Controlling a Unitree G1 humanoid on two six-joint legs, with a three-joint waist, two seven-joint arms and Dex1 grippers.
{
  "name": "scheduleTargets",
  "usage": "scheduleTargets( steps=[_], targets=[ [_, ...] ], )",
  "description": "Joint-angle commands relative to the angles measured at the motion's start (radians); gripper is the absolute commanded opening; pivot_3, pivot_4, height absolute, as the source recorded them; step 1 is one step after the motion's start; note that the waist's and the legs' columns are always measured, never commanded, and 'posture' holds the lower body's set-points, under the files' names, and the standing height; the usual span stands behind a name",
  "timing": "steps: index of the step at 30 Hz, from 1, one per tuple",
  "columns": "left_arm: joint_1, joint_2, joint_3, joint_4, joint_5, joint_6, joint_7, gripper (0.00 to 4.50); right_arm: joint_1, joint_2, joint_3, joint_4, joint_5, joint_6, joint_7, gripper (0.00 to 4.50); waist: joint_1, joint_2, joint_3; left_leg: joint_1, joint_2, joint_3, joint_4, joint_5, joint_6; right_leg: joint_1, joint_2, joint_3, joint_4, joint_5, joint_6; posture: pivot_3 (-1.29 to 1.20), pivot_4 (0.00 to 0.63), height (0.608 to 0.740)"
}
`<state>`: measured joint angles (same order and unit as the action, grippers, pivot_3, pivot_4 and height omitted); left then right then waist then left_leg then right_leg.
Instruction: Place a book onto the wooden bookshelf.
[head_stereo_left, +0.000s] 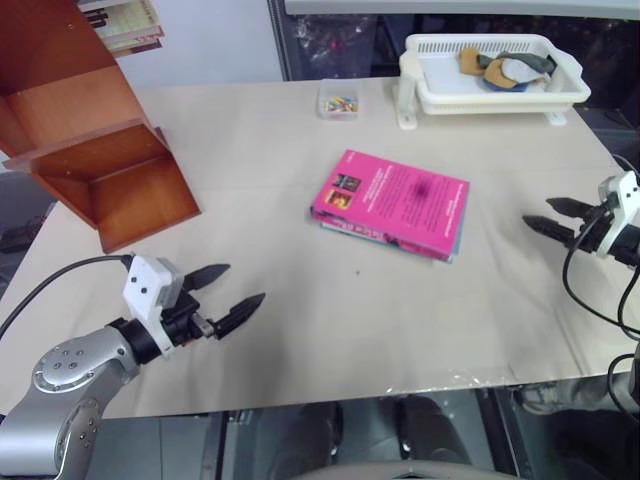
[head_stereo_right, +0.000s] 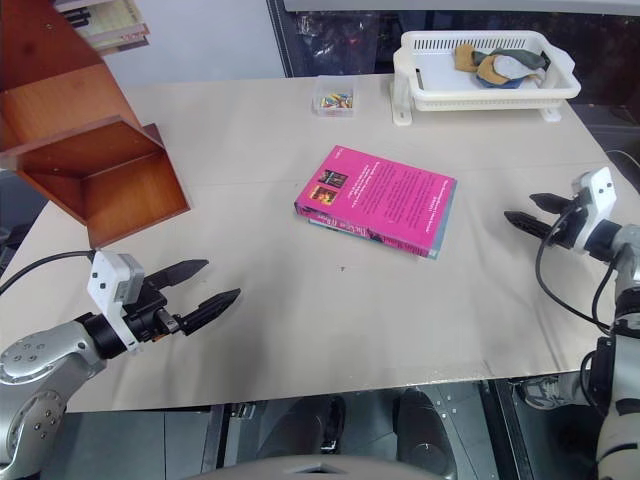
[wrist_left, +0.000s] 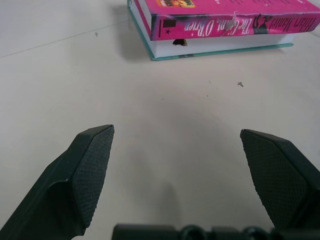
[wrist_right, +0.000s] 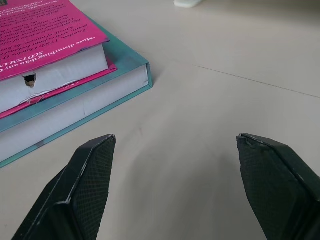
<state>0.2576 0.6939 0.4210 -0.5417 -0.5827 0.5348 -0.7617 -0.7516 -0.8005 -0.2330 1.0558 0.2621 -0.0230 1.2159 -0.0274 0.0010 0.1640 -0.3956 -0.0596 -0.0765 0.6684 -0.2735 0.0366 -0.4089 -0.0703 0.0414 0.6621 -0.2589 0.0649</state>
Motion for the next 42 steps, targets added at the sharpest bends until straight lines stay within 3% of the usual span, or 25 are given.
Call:
scheduleTargets(
  steps=[1,23,32,36,42],
  targets=[
    [-0.009,0.004,0.002,-0.013,0.004,-0.027,-0.002,4.5,0.001,-0.014,-0.018,-0.032,0.019,0.009,0.025,3.96,0.0,0.0,0.0,0.0,0.0,0.0,0.0,0.0,0.0,0.0,0.0,0.0,0.0,0.0,0.0,0.0,0.15,0.74],
    [-0.032,0.005,-0.026,0.03,0.032,-0.037,-0.001,4.5,0.041,-0.029,-0.035,-0.106,0.046,0.028,0.049,3.96,0.01,0.0,0.0,0.0,0.0,0.0,0.0,0.0,0.0,0.0,0.0,0.0,0.0,0.0,0.0,0.0,0.15,0.74],
    [-0.068,0.023,-0.057,0.042,0.069,-0.032,0.012,4.5,0.1,-0.032,-0.075,-0.196,0.119,0.05,0.136,3.96,0.014,0.0,0.0,0.0,0.0,0.0,0.0,0.0,0.0,0.0,0.0,0.0,0.0,0.0,0.0,0.0,0.15,0.74],
    [-0.103,0.041,-0.054,0.027,0.059,-0.003,0.02,4.5,0.209,-0.054,-0.096,-0.36,0.17,0.118,0.181,3.96,0.017,0.0,0.0,-0.001,0.0,-0.001,0.0,0.0,0.0,0.0,0.0,0.0,0.0,0.0,0.0,0.0,0.15,0.74],
    [-0.239,-0.021,-0.158,0.104,0.127,-0.039,0.096,4.5,0.573,-0.144,-0.252,-0.795,0.416,0.43,0.289,3.96,0.033,0.004,-0.002,-0.002,0.0,-0.002,0.0,0.0,0.001,0.0,-0.001,0.0,-0.001,0.0,0.0,0.0,0.15,0.74]
  ],
)
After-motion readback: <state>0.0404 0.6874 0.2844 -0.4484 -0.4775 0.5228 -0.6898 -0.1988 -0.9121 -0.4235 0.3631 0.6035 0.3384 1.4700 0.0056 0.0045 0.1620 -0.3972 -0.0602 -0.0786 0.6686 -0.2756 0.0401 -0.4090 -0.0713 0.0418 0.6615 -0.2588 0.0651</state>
